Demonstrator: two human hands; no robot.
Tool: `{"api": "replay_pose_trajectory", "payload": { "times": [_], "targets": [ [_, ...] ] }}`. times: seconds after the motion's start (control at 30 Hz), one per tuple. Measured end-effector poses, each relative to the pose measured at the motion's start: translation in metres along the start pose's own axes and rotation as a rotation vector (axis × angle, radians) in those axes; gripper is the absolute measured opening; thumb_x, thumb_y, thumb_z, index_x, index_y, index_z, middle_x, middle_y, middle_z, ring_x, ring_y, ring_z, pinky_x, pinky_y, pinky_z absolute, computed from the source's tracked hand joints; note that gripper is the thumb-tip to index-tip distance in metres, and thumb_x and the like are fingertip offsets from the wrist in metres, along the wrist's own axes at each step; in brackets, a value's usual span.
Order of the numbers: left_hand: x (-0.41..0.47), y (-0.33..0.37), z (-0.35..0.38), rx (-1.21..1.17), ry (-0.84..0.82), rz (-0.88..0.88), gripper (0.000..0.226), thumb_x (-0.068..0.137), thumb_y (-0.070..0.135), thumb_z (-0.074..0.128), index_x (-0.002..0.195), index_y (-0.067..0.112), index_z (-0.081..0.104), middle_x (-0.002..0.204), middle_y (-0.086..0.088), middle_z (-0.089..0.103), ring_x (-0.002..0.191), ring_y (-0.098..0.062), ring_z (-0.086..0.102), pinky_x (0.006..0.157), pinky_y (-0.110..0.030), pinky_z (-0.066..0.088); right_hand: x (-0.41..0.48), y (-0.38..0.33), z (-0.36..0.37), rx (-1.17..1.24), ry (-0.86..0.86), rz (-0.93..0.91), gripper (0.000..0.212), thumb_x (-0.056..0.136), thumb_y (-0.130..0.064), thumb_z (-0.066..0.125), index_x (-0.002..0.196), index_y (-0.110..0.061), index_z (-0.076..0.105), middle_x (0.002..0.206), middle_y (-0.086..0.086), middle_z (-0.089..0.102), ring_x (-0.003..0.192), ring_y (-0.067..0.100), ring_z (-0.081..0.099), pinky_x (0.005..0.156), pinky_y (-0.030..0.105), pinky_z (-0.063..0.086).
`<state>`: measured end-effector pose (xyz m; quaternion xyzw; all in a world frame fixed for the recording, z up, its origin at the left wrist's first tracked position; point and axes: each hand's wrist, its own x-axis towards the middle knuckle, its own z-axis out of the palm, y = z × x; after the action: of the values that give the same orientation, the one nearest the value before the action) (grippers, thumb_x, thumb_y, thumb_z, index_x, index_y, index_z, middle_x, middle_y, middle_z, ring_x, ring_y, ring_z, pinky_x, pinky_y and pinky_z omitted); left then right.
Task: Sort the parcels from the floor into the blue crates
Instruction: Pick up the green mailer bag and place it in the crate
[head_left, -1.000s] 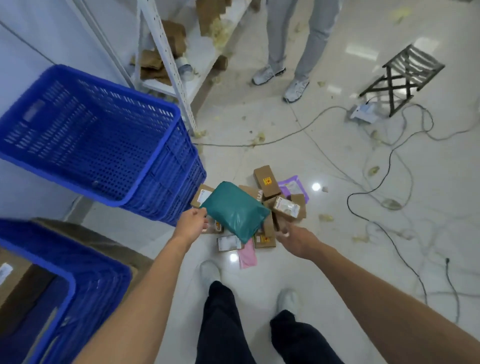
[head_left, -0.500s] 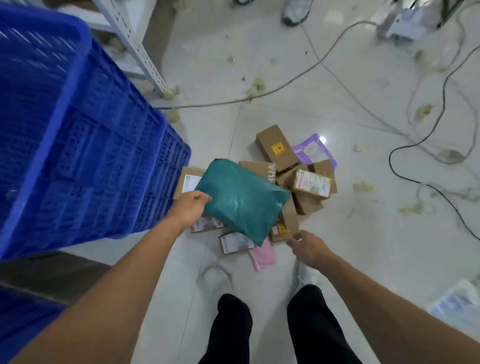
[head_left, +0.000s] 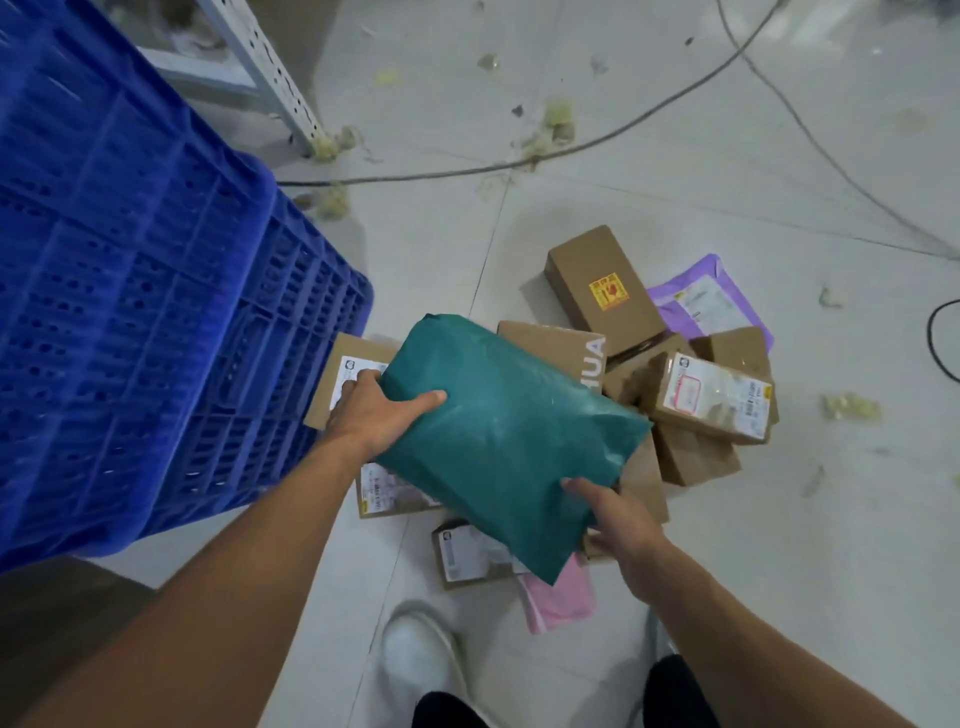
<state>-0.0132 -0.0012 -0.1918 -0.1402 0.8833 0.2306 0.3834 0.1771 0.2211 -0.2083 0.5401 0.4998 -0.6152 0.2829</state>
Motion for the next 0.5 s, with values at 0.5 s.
{"api": "replay_pose_trajectory", "payload": {
  "times": [0.5],
  "targets": [
    [0.004,0.003,0.009,-0.365,-0.032,-0.167,0.049,0.093,0.047,0.061,0.125,0.010,0.060,0.104,-0.006,0.065,0.087,-0.023,0.062,0.083,-0.038,0.051,-0.008,-0.019,0.010,-0.112,0.188,-0.004,0.011,0.104,-0.019,0.044,0.102,-0.015,0.054,0.095,-0.002,0.058,0.087,0.016,0.054,0.087,0.038,0.044]
  ]
}}
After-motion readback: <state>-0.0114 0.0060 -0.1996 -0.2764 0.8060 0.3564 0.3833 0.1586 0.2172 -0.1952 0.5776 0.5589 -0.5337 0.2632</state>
